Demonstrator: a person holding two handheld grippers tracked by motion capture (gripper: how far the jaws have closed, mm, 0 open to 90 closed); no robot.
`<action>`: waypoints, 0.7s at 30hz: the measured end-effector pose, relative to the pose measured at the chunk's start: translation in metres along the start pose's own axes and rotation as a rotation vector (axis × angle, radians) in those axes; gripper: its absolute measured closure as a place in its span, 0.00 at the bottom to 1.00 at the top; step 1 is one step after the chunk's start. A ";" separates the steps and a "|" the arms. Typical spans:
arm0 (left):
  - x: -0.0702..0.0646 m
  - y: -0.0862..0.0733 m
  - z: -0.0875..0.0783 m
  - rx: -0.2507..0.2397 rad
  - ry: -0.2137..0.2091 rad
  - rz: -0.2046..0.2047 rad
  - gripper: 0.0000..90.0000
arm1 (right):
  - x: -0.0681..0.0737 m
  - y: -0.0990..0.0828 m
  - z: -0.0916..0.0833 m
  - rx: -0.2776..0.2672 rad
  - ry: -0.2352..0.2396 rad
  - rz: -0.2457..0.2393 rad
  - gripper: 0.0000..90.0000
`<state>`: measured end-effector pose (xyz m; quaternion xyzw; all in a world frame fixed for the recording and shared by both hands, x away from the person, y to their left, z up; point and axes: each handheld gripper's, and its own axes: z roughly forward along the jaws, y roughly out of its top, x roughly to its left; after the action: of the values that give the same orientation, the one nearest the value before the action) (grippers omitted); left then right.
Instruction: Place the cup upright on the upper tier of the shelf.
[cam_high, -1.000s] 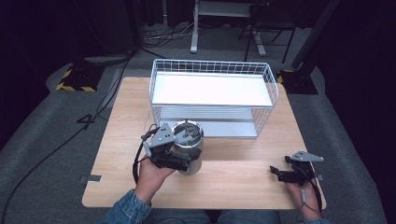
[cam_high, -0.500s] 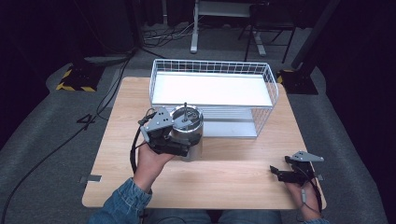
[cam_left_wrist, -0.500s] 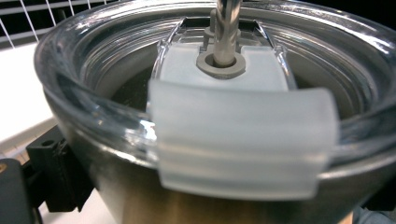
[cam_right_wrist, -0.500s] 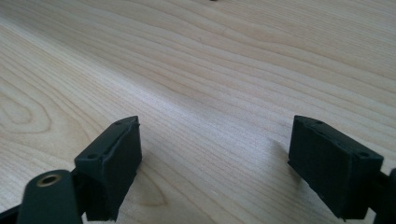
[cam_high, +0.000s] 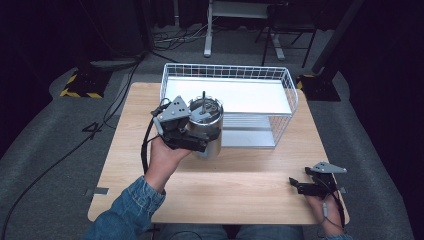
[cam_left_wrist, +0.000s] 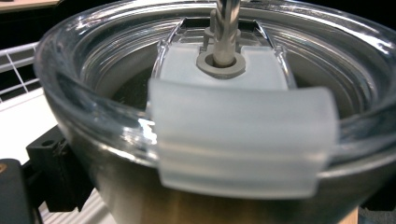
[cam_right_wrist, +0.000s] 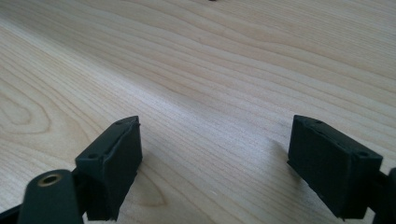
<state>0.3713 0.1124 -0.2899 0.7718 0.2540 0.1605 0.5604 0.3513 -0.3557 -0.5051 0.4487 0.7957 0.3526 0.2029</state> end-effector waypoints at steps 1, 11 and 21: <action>0.000 0.003 0.001 -0.002 -0.001 -0.001 0.04 | 0.000 0.000 0.000 0.000 0.000 0.000 0.20; 0.008 0.028 0.005 -0.023 0.013 0.000 0.04 | 0.000 0.000 0.000 0.000 -0.001 0.000 0.20; 0.015 0.049 0.007 -0.058 0.030 -0.004 0.04 | 0.000 0.000 0.000 0.000 0.000 0.001 0.20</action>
<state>0.3979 0.1039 -0.2467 0.7523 0.2590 0.1783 0.5790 0.3513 -0.3558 -0.5051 0.4490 0.7956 0.3526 0.2029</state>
